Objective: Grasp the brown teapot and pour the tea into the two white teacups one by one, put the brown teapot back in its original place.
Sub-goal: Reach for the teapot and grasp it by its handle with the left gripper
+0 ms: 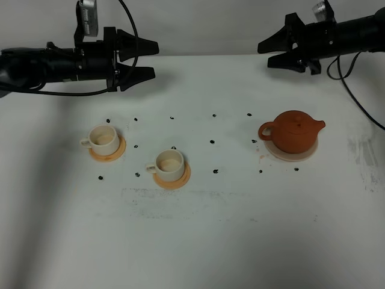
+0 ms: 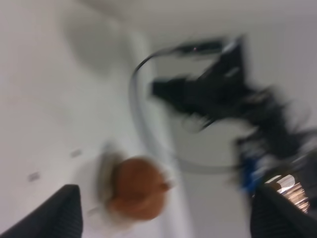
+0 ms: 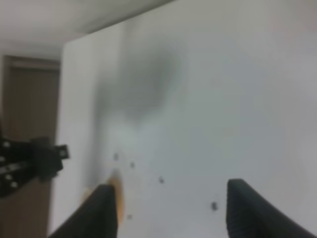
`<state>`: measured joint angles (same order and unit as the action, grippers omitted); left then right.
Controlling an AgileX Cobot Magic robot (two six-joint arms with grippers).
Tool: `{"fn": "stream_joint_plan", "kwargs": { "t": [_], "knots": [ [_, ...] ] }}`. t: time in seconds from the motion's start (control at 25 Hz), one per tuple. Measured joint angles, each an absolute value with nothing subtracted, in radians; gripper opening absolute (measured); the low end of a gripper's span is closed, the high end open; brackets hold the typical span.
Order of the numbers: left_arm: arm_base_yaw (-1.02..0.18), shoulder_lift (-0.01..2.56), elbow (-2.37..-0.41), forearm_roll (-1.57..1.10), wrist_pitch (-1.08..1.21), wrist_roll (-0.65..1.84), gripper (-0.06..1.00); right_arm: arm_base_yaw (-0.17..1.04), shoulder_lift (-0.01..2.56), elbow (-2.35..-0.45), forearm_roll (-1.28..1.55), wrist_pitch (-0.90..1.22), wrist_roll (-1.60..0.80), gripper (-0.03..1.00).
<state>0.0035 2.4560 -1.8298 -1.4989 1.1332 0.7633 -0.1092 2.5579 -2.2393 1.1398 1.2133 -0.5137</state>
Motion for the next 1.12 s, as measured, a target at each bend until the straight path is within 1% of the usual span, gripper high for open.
{"fn": "stream_joint_plan", "kwargs": {
  "t": [0.2,0.36,0.48,0.56,0.68,0.76,0.84,0.96,1.12],
  "knots": [
    [0.004,2.456,-2.023,-1.158,1.130,0.743,0.62,-0.109,2.558,-2.393,0.936,1.214,-0.516,0.50],
    [0.004,2.456,-2.190,-0.884,1.134,0.678,0.56,-0.109,2.558,-2.499,0.756,1.214,-0.517,0.48],
    [0.004,2.455,-2.279,-0.681,1.146,0.611,0.54,-0.109,2.552,-2.518,0.637,1.216,-0.505,0.47],
    [0.004,2.443,-2.296,-0.572,1.147,0.566,0.54,-0.109,2.543,-2.518,0.563,1.216,-0.494,0.47],
    [0.004,2.410,-2.299,-0.483,1.151,0.543,0.54,-0.109,2.511,-2.498,0.521,1.216,-0.473,0.47],
    [0.004,2.368,-2.279,-0.453,1.142,0.540,0.54,-0.106,2.472,-2.448,0.520,1.215,-0.472,0.47],
    [0.004,2.305,-2.216,-0.447,1.116,0.542,0.54,-0.102,2.436,-2.398,0.524,1.214,-0.475,0.47],
    [0.004,2.199,-2.069,-0.427,1.049,0.570,0.54,-0.098,2.396,-2.357,0.530,1.218,-0.475,0.47],
    [0.004,2.016,-1.792,-0.349,0.901,0.594,0.54,-0.080,2.306,-2.276,0.523,1.200,-0.483,0.47]
  ]
}}
